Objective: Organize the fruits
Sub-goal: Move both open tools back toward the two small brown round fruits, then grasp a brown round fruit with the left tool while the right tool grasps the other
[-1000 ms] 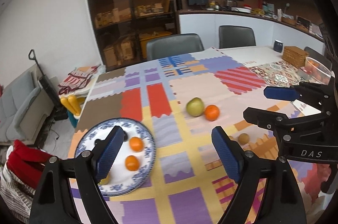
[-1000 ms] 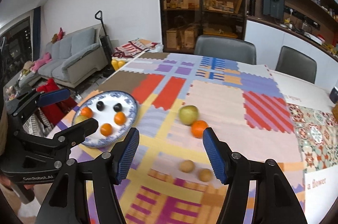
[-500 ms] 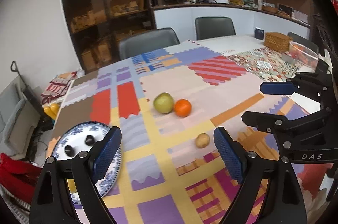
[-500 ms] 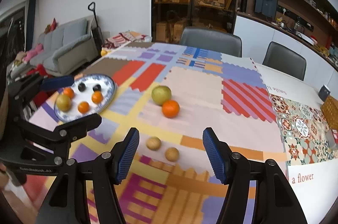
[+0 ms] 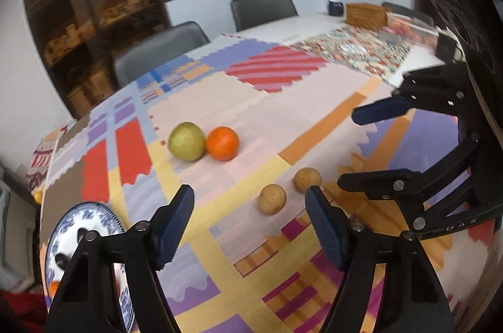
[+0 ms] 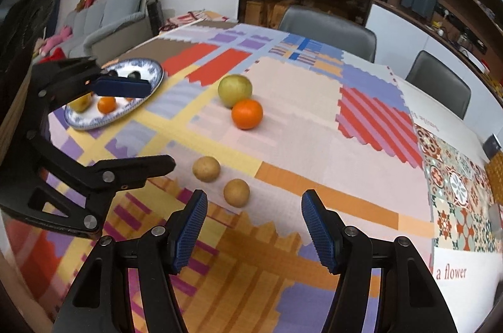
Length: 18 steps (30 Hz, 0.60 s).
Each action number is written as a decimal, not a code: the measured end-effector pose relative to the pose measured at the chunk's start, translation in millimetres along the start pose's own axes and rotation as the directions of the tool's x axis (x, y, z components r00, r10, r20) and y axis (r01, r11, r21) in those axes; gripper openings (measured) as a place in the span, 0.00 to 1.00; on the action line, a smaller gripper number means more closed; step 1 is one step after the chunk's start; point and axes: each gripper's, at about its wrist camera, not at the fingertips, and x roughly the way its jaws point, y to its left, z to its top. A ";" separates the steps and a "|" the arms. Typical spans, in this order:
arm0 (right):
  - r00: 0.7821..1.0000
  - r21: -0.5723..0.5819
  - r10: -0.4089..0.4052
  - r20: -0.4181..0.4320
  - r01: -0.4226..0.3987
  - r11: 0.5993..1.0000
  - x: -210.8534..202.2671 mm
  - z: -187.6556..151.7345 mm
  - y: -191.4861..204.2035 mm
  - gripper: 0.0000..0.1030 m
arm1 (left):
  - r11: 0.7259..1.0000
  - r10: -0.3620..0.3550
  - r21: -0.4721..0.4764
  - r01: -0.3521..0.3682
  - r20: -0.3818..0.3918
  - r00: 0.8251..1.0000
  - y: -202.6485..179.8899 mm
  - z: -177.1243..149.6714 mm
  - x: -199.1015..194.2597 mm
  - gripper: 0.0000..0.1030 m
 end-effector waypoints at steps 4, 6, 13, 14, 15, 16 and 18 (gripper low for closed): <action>0.999 -0.028 0.028 -0.023 -0.029 0.999 15.1 -1.1 1.2 0.59 | 0.999 -0.041 0.032 0.043 -0.040 0.998 1.7 -0.2 17.2 0.61; 0.998 -0.034 0.047 -0.036 -0.048 0.998 22.9 -1.8 1.7 0.54 | 0.997 -0.064 0.046 0.067 -0.059 0.996 2.1 -0.4 25.3 0.60; 0.995 -0.025 0.082 -0.065 -0.083 0.996 42.8 -4.4 1.2 0.48 | 0.989 -0.106 0.091 0.116 -0.110 0.988 1.5 -1.6 46.9 0.53; 0.994 -0.028 0.082 -0.066 -0.084 0.996 44.8 -4.7 1.5 0.48 | 0.988 -0.114 0.095 0.125 -0.114 0.987 1.4 -1.6 48.5 0.52; 0.994 -0.029 0.083 -0.067 -0.085 0.996 46.2 -5.0 1.3 0.48 | 0.987 -0.116 0.101 0.128 -0.117 0.986 1.2 -1.7 50.1 0.52; 0.994 -0.026 0.087 -0.069 -0.089 0.996 48.3 -5.2 1.1 0.48 | 0.986 -0.118 0.104 0.131 -0.119 0.986 1.4 -1.5 51.5 0.51; 0.993 -0.022 0.091 -0.075 -0.092 0.995 51.6 -5.3 0.2 0.43 | 0.985 -0.123 0.102 0.136 -0.127 0.984 2.4 -1.7 54.3 0.50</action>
